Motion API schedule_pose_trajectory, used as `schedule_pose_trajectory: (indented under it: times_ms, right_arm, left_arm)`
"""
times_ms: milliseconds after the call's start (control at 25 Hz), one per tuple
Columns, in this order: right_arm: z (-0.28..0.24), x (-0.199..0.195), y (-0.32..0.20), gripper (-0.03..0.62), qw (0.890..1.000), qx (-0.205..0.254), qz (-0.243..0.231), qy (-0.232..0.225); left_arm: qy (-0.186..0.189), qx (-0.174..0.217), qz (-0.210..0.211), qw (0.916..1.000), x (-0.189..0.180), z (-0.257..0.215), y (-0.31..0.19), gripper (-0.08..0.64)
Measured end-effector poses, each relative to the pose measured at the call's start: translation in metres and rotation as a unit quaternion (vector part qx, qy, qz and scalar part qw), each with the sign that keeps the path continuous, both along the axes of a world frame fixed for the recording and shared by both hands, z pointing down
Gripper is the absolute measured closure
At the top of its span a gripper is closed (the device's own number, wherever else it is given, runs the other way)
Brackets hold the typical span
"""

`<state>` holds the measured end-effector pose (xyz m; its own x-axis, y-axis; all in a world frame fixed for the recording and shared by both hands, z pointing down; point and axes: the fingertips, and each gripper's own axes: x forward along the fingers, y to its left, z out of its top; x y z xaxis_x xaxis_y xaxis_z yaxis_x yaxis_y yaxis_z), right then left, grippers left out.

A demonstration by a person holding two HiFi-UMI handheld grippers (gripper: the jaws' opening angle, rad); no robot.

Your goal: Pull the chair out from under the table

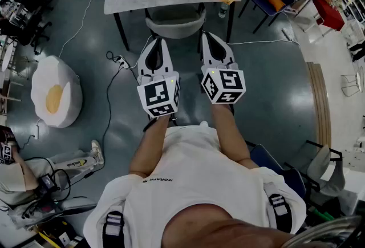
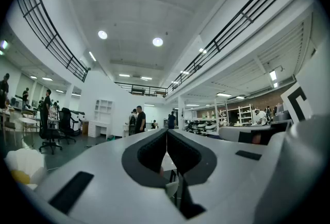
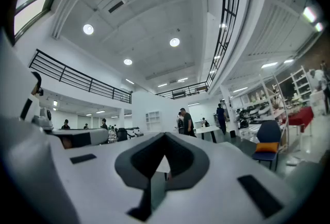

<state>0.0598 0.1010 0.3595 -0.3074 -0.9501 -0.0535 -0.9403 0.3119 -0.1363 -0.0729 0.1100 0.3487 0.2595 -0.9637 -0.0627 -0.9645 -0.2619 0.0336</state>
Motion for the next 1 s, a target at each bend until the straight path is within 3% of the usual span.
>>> schedule_pose_trajectory:
  times_ms: [520,1000]
  right_arm:
    - [-0.003,0.003,-0.003,0.586,1.0,0.002,-0.023,-0.004]
    - [0.003,0.055,-0.015,0.586,0.999,-0.005,-0.051,-0.001]
  left_arm:
    - [-0.003,0.002,0.003,1.0,0.014,-0.004,-0.003,0.557]
    - [-0.015,0.008,-0.019,0.9997,0.068,-0.002,-0.013,0.558]
